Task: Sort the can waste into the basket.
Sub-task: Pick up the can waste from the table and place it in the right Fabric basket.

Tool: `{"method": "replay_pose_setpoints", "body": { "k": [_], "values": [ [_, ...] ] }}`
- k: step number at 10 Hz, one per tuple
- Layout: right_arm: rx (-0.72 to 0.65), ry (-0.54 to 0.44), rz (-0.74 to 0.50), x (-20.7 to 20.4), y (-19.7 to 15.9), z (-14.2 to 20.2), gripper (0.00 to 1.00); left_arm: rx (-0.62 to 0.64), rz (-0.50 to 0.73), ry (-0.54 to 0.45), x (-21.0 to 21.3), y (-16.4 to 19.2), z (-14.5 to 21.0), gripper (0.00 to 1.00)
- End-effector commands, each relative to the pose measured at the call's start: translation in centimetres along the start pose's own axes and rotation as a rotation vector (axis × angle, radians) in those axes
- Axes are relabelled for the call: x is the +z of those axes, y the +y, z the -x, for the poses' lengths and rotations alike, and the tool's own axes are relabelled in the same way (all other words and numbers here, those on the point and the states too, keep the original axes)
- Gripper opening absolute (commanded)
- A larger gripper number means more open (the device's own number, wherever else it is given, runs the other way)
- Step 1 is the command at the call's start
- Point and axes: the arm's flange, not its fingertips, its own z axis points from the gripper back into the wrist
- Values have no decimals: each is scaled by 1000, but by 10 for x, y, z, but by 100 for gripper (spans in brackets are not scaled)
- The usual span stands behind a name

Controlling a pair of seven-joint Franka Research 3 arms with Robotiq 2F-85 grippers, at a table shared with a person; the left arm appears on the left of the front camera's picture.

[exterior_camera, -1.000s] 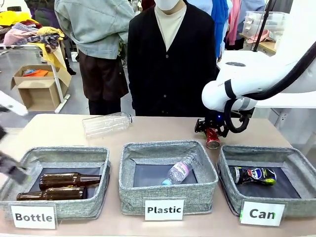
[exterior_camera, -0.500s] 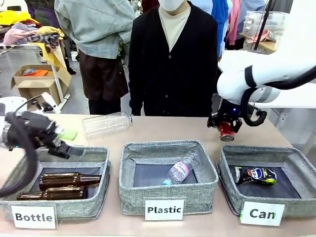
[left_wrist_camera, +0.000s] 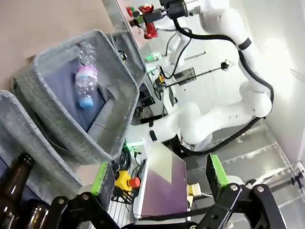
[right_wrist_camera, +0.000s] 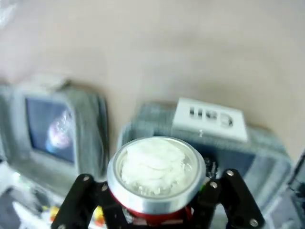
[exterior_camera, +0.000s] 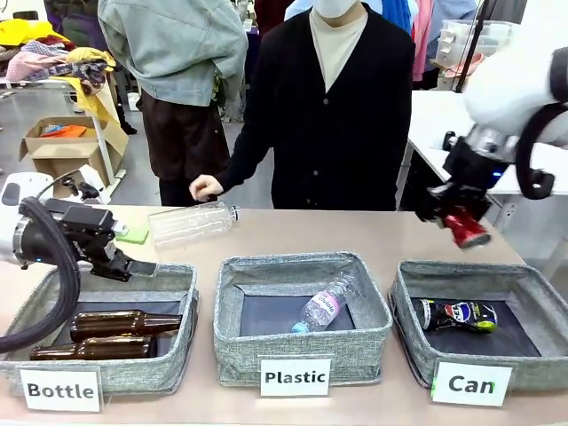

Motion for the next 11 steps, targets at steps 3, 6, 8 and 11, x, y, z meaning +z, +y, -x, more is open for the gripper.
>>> {"method": "replay_pose_setpoints", "body": {
  "k": [3, 6, 8, 11],
  "values": [
    [542, 140, -53, 6, -13, 97, 0, -24, 12, 14, 5, -1, 3, 100],
    [859, 117, -135, -5, -26, 106, 0, -24, 12, 14, 5, -1, 3, 100],
    [849, 98, -122, -6, -29, 99, 0, -24, 12, 14, 5, -1, 3, 100],
    [843, 124, -120, -11, -34, 94, 0, -24, 12, 14, 5, -1, 3, 100]
  ]
}}
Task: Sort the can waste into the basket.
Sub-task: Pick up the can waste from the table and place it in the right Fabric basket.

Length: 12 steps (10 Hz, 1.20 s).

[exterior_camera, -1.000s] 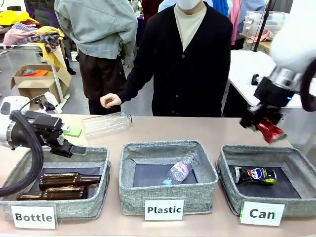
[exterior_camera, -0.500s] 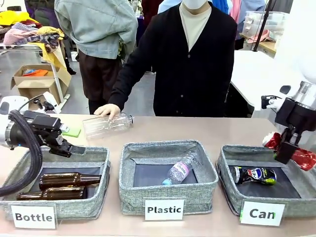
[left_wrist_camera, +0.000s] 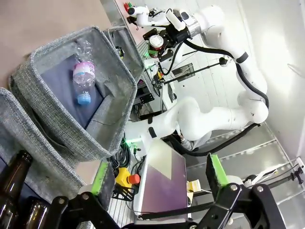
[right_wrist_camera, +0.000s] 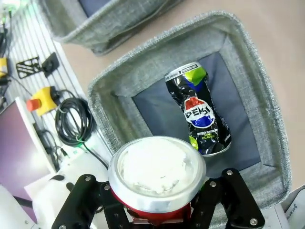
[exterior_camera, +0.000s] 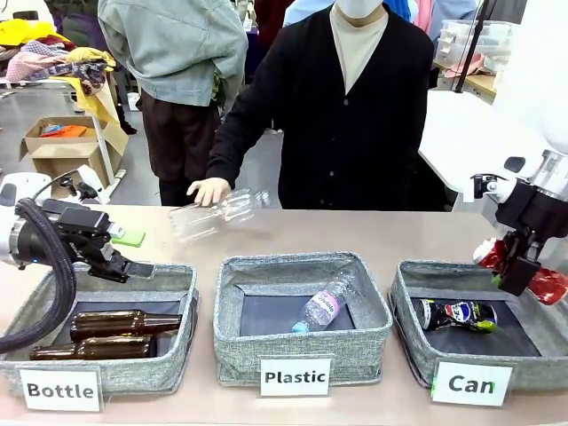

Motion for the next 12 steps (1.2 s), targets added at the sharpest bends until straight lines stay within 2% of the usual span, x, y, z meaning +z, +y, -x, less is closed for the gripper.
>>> {"method": "replay_pose_setpoints", "body": {
  "k": [1, 2, 3, 4, 5, 6, 11, 12],
  "values": [
    [0, -20, -1, 4, -7, -3, 0, -16, 7, 1, 3, 0, 1, 100],
    [15, -25, 1, 4, -9, -1, 58, -16, 7, 1, 3, 0, 1, 100],
    [9, -24, 2, 4, -11, -1, 58, -16, 7, 1, 3, 0, 1, 100],
    [5, -21, 1, 3, -11, 0, 100, -16, 7, 1, 3, 0, 1, 100],
    [-2, -22, -7, 2, -12, -1, 60, -16, 7, 1, 3, 0, 1, 100],
    [-3, -18, -10, 1, -12, -2, 100, -16, 7, 1, 3, 0, 1, 100],
    [-20, -14, -15, 0, -13, -2, 100, -16, 7, 1, 3, 0, 1, 100],
    [-37, -37, -25, 1, -12, -1, 100, -16, 7, 1, 3, 0, 1, 100]
  ]
}}
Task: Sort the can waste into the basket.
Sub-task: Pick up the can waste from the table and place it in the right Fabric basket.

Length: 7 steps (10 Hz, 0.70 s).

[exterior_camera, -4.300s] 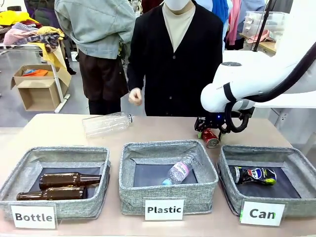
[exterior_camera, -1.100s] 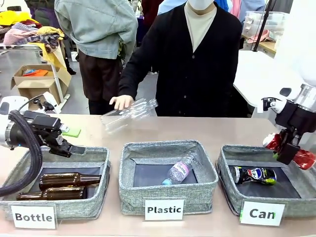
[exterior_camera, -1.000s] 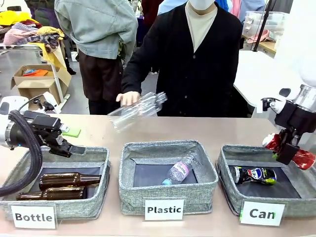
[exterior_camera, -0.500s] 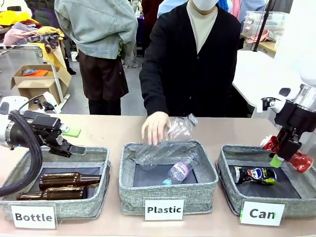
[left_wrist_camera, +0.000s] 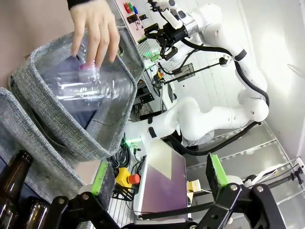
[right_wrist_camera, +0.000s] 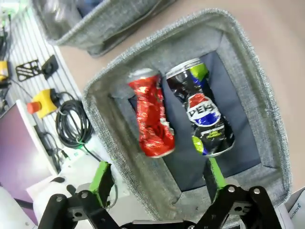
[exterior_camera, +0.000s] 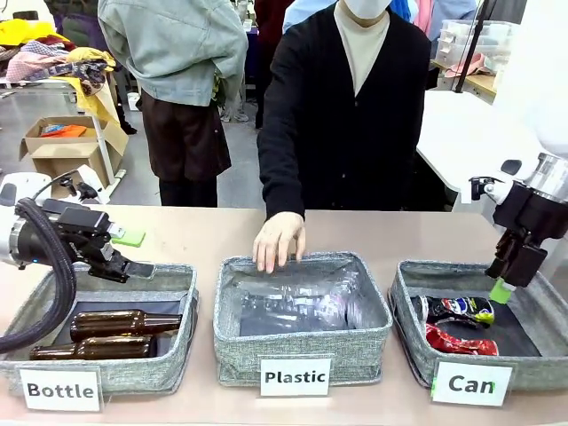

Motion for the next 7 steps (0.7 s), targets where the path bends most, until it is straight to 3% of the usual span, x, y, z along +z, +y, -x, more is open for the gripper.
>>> {"method": "replay_pose_setpoints", "body": {
  "k": [1, 3, 6, 7],
  "values": [
    [-66, -79, -39, 6, -3, 1, 100, -16, 7, 1, 3, 0, 1, 100],
    [-180, -226, -203, 12, -3, 7, 100, -16, 7, 1, 3, 0, 1, 100],
    [-305, -517, -710, 24, -11, 36, 100, -16, 7, 1, 3, 0, 1, 100],
    [-341, -654, -830, 25, -16, 45, 100, -16, 7, 1, 3, 0, 1, 100]
  ]
}}
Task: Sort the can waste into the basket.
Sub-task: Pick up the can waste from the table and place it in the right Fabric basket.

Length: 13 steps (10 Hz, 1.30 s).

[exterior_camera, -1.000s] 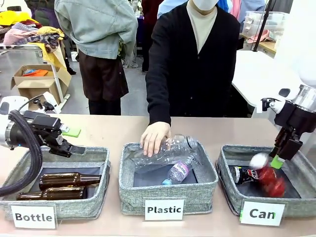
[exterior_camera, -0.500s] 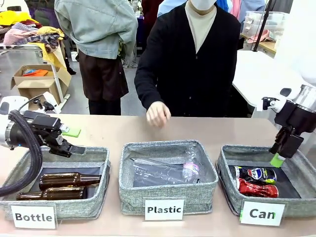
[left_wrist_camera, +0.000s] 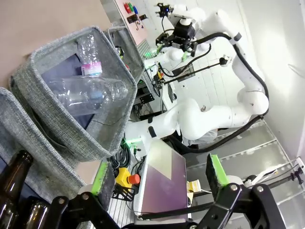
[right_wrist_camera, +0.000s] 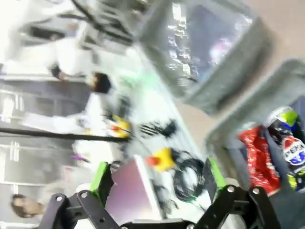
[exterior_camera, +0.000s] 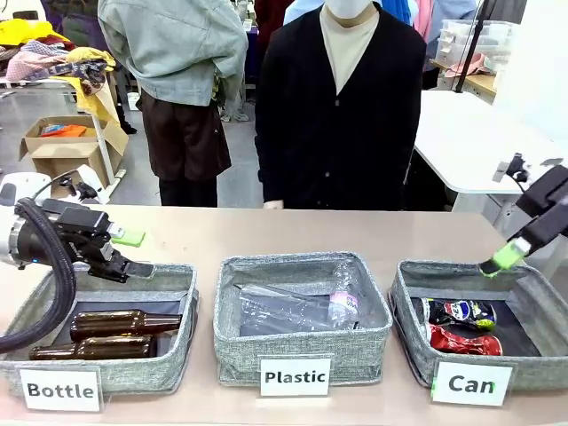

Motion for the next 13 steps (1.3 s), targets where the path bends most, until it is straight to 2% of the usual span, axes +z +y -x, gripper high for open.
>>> {"method": "replay_pose_setpoints", "body": {
  "k": [1, 2, 3, 4, 5, 13],
  "values": [
    [-93, -344, -322, 17, -16, 2, 100, -16, 8, 2, 3, 0, 1, 100],
    [-180, -459, -417, 13, -25, 4, 100, -16, 8, 2, 3, 0, 1, 100],
    [-188, -491, -473, 11, -33, 5, 100, -16, 8, 2, 3, 0, 1, 100],
    [-238, -562, -480, 6, -45, 2, 100, -16, 8, 2, 3, 0, 1, 100],
    [-134, -317, -356, 19, -28, 14, 100, -16, 8, 2, 3, 0, 1, 100],
    [-134, -317, -356, 19, -28, 14, 100, -16, 8, 2, 3, 0, 1, 100]
  ]
}}
